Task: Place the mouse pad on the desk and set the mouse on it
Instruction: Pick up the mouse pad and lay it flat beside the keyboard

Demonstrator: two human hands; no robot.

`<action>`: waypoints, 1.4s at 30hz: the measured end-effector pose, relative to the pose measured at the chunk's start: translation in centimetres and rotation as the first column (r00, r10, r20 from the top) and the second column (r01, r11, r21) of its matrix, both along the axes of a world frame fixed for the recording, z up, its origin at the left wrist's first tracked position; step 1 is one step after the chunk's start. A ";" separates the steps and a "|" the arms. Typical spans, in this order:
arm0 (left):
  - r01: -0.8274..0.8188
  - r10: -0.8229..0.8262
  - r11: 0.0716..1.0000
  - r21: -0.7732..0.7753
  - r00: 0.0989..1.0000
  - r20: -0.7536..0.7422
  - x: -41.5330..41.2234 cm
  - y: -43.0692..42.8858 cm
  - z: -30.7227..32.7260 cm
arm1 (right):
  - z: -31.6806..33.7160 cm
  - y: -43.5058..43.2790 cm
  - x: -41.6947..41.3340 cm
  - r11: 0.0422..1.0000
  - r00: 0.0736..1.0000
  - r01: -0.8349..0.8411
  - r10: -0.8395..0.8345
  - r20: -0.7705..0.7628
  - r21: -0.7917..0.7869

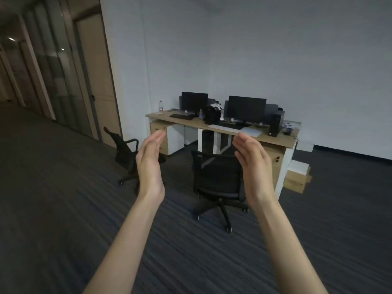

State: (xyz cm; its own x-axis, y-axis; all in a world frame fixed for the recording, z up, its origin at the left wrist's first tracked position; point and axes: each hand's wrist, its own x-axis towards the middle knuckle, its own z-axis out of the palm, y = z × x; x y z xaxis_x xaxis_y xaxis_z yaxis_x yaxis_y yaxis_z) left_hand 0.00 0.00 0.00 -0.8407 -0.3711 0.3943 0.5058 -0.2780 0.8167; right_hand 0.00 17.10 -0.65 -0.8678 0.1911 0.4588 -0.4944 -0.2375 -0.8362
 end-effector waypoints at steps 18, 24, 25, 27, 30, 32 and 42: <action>-0.080 0.082 0.995 -0.052 0.996 0.045 -35.7 -5.2 -0.9 | -0.8 -4.4 -37.6 0.999 0.999 -0.025 0.027 0.047 -0.038; -0.035 0.038 0.998 -0.056 0.998 0.045 -48.9 -8.6 0.0 | 0.3 -8.2 -50.9 0.998 0.998 0.001 0.002 0.061 -0.058; -0.035 0.038 0.998 -0.049 0.998 0.050 -51.2 -9.2 -0.1 | 0.2 -8.8 -53.0 0.999 0.998 0.003 0.000 0.063 -0.051; -0.034 0.037 0.999 -0.034 0.997 0.066 -55.7 -10.3 -0.2 | 0.1 -9.9 -57.3 0.999 0.997 0.014 -0.011 0.072 -0.042; -0.027 0.028 0.999 -0.027 0.997 0.069 -62.2 -11.9 -0.9 | -0.5 -11.2 -63.5 0.998 0.996 0.029 -0.025 0.081 -0.050; -0.022 0.024 1.000 -0.022 0.998 0.061 -66.5 -12.9 -1.4 | -1.1 -12.0 -67.6 0.998 0.996 0.037 -0.033 0.080 -0.055; -0.011 0.012 1.000 -0.021 0.997 0.070 -92.1 -17.1 -2.4 | -3.1 -16.5 -93.0 0.995 0.992 0.061 -0.053 0.111 -0.076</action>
State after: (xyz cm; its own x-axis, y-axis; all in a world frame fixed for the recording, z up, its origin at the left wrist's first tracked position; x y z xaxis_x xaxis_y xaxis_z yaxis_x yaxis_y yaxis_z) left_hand -92.09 -17.09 -2.41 -0.8624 -0.3732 0.3421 0.4499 -0.2553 0.8558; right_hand -92.95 0.64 -3.75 -0.8984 0.2737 0.3436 -0.4160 -0.2792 -0.8655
